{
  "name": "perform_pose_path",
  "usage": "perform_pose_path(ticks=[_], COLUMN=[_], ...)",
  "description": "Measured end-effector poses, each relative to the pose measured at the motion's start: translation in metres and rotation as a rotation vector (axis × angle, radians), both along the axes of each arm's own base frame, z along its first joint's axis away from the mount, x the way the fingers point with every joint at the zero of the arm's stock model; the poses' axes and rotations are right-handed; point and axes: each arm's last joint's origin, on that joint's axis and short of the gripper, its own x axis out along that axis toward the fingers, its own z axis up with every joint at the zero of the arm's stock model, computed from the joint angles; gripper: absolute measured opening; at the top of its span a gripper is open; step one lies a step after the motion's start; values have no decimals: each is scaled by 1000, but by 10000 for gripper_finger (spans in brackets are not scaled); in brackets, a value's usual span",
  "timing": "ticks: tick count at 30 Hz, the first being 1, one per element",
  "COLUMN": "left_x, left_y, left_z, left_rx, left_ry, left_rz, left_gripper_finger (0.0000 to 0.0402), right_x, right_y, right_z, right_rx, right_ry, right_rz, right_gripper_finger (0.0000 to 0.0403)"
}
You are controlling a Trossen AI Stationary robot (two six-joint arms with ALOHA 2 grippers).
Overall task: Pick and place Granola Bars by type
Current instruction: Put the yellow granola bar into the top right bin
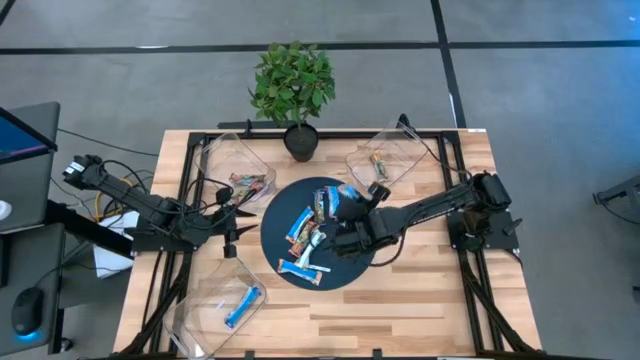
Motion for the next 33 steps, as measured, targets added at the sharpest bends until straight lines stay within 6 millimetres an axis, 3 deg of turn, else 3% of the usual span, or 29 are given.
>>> perform_pose_path(ticks=[9,21,28,33], left_x=[0,0,0,0], left_y=[0,0,0,0], left_z=[0,0,0,-1], left_rx=[0,2,1,-4], left_ry=[0,6,6,5], left_rz=[-1,-1,-2,1], left_gripper_finger=[123,123,123,123], right_x=[-10,-20,-22,-23], right_y=[-49,-142,-167,-170], right_z=[9,-16,-23,-23], right_rx=[-41,-25,18,36], right_ry=[91,188,173,175], right_rz=[-214,-426,-478,-491], right_gripper_finger=[0,0,11,66])
